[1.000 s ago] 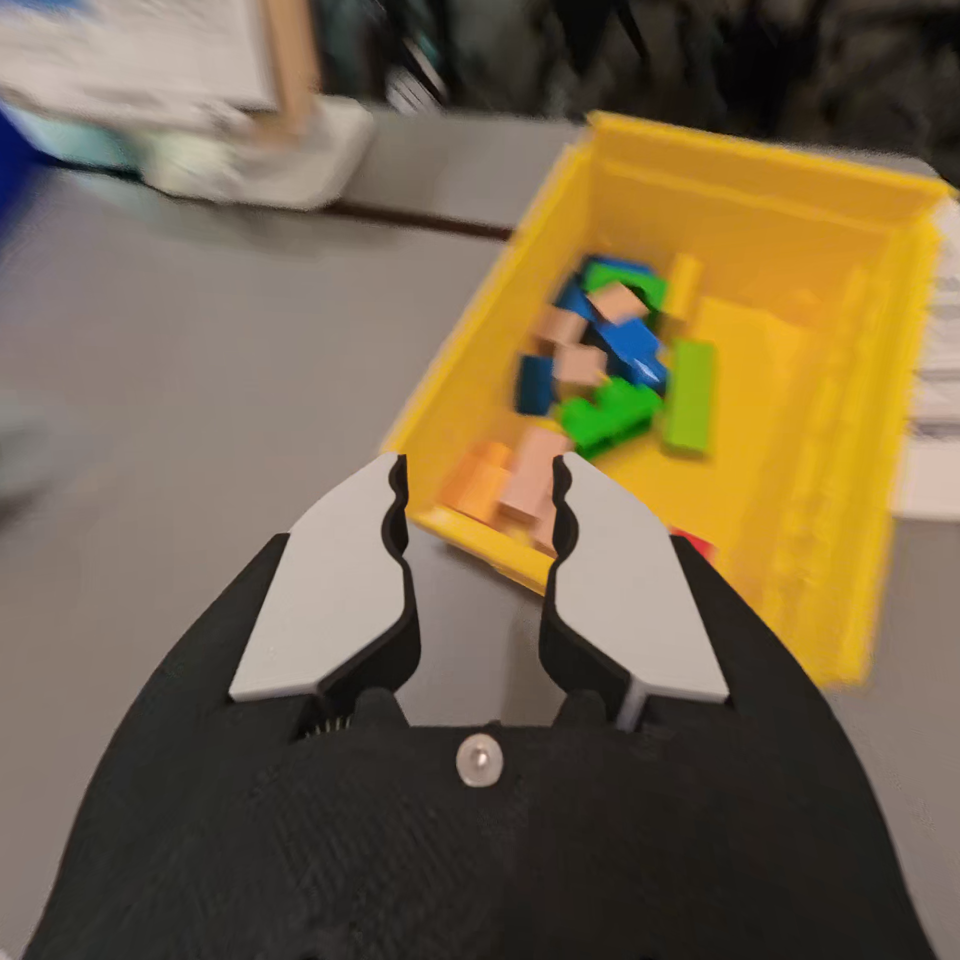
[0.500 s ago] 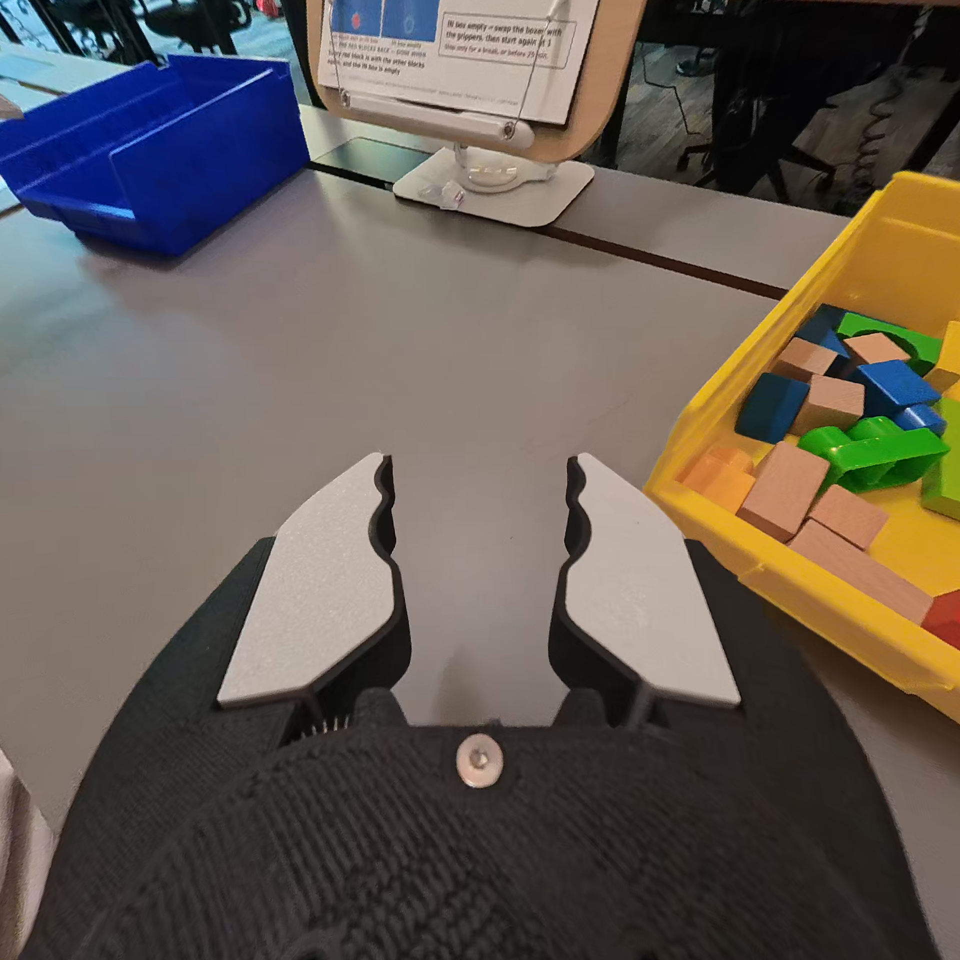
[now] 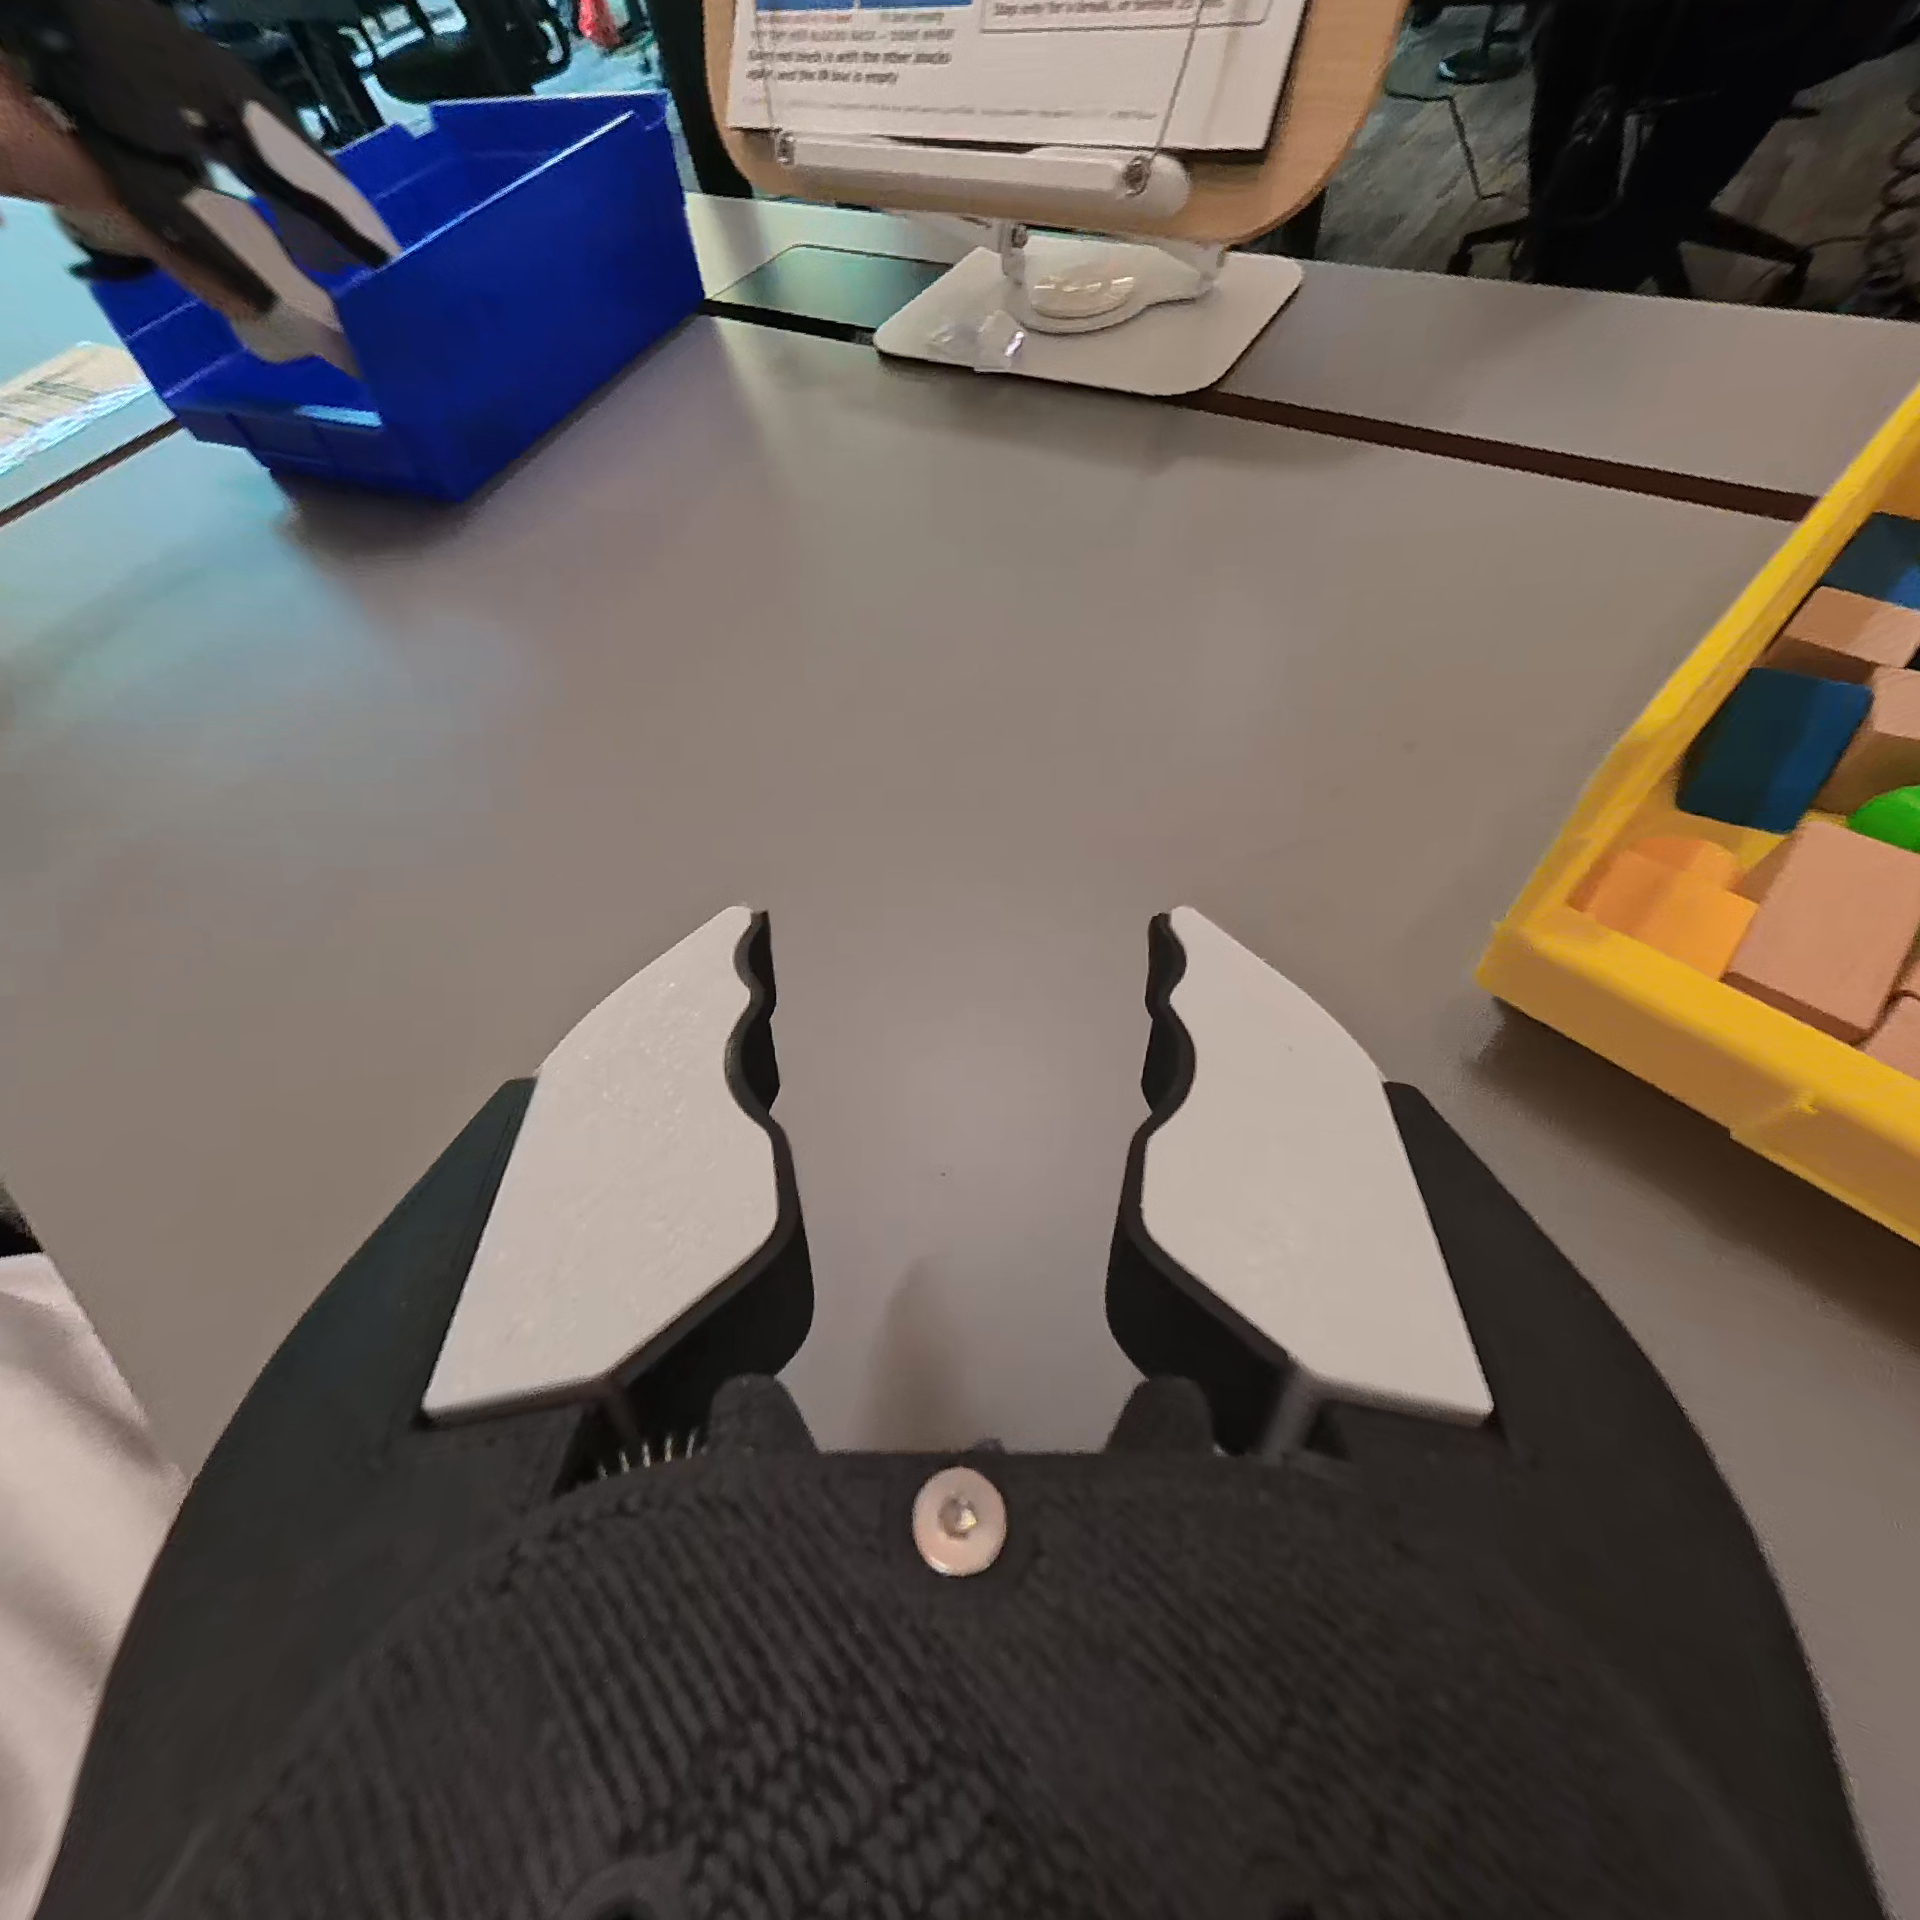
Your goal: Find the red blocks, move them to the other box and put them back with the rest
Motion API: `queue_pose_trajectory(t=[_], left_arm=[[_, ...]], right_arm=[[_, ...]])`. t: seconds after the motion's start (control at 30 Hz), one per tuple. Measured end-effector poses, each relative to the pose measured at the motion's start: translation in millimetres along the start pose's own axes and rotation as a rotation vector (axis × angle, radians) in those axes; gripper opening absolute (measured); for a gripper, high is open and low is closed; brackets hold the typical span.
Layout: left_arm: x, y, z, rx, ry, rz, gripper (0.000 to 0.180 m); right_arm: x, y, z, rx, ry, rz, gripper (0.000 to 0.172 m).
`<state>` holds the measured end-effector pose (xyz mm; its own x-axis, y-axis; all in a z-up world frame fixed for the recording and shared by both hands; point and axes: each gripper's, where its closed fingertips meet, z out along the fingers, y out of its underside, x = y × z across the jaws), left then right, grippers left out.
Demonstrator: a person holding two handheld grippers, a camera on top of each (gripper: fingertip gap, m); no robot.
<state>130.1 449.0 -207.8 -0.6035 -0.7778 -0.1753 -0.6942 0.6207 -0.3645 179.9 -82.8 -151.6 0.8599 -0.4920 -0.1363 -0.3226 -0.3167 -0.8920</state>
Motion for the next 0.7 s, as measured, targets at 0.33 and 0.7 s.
queue_pose_trajectory(t=[0.33,0.7], left_arm=[[5,15,36,-0.215,0.087,-0.008,0.034],[-23,-9,-38,0.045,-0.215,-0.129,0.033]], right_arm=[[-20,10,8,-0.015,-0.053,0.022,0.075],[-59,0,40,0.043,-0.184,0.077,0.080]])
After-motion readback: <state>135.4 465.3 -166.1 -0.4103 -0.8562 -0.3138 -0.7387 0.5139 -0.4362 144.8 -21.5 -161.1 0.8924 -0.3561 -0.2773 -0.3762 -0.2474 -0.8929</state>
